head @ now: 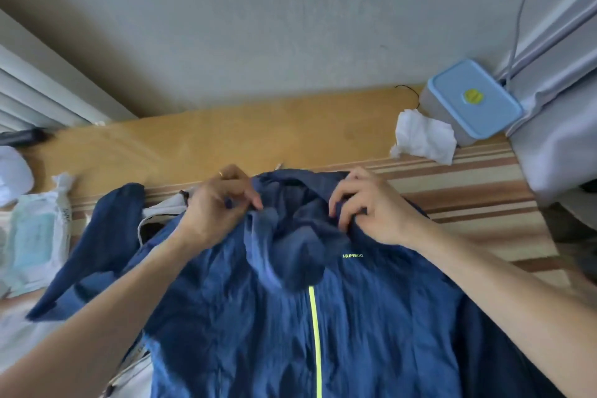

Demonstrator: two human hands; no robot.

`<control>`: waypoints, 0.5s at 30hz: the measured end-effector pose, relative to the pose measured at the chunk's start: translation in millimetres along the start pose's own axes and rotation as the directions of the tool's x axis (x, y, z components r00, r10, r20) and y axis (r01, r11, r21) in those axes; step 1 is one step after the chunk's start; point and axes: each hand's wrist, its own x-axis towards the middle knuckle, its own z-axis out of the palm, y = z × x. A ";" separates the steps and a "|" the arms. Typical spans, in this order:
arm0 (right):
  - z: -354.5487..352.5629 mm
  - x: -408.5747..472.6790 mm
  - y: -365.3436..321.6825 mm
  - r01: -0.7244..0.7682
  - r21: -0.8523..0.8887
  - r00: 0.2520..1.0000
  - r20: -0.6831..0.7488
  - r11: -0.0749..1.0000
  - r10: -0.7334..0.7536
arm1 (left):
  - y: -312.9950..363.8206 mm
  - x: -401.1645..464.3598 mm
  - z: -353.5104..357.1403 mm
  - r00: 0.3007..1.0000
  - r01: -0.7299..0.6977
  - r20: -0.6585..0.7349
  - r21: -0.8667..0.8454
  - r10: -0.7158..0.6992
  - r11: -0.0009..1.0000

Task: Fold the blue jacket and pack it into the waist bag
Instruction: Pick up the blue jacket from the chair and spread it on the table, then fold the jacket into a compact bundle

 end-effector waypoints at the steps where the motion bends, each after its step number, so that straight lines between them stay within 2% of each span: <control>1: 6.5 -16.0 7.4 -0.026 -0.081 0.995 0.090 0.996 0.033 | -11.1 -16.7 1.5 0.995 -0.036 0.096 0.147 0.022 0.988; 2: 11.9 -33.2 13.3 -0.056 -0.129 0.988 0.134 0.990 0.074 | -20.1 -31.1 3.6 0.983 -0.078 0.183 0.283 0.026 0.956; 3: 14.8 -48.0 18.0 -0.091 -0.150 0.987 0.117 0.985 0.109 | -26.4 -41.4 6.0 0.975 -0.119 0.221 0.384 0.034 0.915; 4: 15.8 -57.7 23.1 -0.140 -0.153 0.988 0.041 0.978 0.148 | -31.1 -47.3 8.5 0.980 -0.129 0.196 0.450 0.044 0.884; 5: 13.0 -66.4 27.7 -0.211 -0.147 0.976 -0.076 0.966 0.202 | -28.6 -50.7 10.9 0.992 -0.086 0.120 0.483 0.032 0.871; 7: 3.4 -76.2 39.9 -0.418 -0.132 0.883 -0.289 0.899 0.369 | -20.1 -48.2 13.7 0.994 0.101 -0.085 0.568 -0.064 0.817; 8: -1.4 -77.9 44.7 -0.542 -0.127 0.817 -0.314 0.831 0.484 | -18.7 -44.6 14.3 0.981 0.192 -0.143 0.619 -0.130 0.762; 10: -9.3 -78.3 56.5 -0.696 -0.160 0.715 -0.237 0.700 0.658 | -18.6 -35.7 11.3 0.953 0.299 -0.174 0.686 -0.249 0.663; 12: -17.4 -71.8 67.2 -0.718 -0.185 0.696 -0.236 0.671 0.678 | -20.4 -26.0 5.8 0.952 0.304 -0.194 0.690 -0.237 0.657; 15: -34.2 -54.3 68.7 -0.686 -0.100 0.694 -0.386 0.721 0.608 | -13.5 -8.9 -6.4 0.948 0.308 -0.274 0.653 -0.163 0.692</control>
